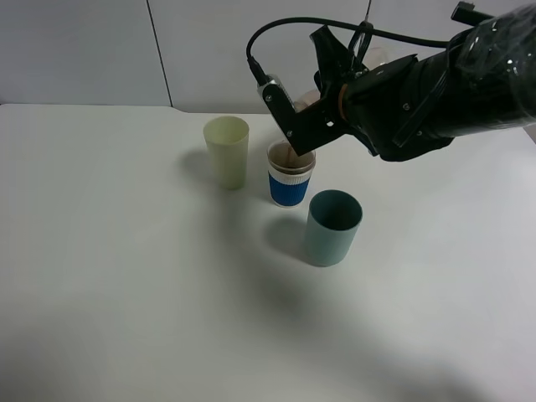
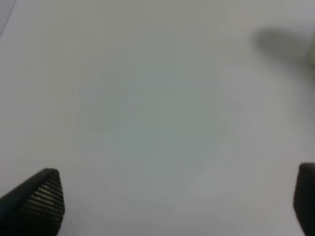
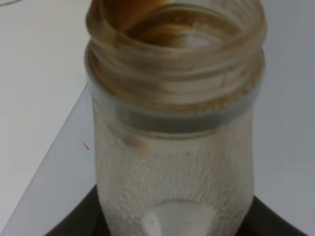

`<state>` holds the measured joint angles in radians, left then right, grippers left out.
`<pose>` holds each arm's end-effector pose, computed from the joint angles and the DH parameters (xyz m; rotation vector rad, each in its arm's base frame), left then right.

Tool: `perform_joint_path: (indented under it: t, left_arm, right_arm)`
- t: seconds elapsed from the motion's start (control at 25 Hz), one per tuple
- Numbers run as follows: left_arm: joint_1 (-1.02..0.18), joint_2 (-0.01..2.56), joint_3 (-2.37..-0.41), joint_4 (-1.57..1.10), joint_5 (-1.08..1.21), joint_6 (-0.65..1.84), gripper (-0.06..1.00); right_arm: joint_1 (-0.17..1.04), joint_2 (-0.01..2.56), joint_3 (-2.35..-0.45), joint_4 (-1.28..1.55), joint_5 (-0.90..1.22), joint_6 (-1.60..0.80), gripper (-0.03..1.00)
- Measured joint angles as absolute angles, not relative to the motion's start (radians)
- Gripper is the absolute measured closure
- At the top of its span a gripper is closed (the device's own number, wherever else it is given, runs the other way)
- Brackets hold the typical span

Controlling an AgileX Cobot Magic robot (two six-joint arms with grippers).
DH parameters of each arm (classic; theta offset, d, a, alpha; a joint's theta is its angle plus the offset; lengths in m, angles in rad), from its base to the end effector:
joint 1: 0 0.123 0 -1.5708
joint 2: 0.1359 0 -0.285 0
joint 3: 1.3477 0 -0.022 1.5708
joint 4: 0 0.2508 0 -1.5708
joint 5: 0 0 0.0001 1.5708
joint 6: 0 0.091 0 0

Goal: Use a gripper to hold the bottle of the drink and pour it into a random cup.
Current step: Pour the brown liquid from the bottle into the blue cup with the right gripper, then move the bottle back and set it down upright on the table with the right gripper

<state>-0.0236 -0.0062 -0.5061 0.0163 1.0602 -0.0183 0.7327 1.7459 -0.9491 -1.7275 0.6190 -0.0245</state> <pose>-0.0065 0.0014 0.2790 0.0045 2.0314 -0.0069 0.2976 0.1975 0.2056 -2.0677 1.0656 -1.2344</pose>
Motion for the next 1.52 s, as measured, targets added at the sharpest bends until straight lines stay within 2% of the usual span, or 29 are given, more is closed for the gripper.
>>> perform_joint_path:
  t: [1.12, 1.32, 1.52]
  left_arm:
    - [-0.024, -0.006, -0.506, 0.016, 1.06, -0.018, 0.02]
    - [-0.024, -0.006, -0.506, 0.016, 1.06, -0.018, 0.02]
    - [-0.024, -0.006, -0.506, 0.016, 1.06, -0.018, 0.02]
  right_arm:
    - [0.738, 1.746, -0.949, -1.728, 0.614, -0.134, 0.59]
    - [0.738, 1.746, -0.949, -1.728, 0.59, 0.065, 0.59]
    - [0.738, 1.746, -0.949, -1.729, 0.583, 0.466, 0.59]
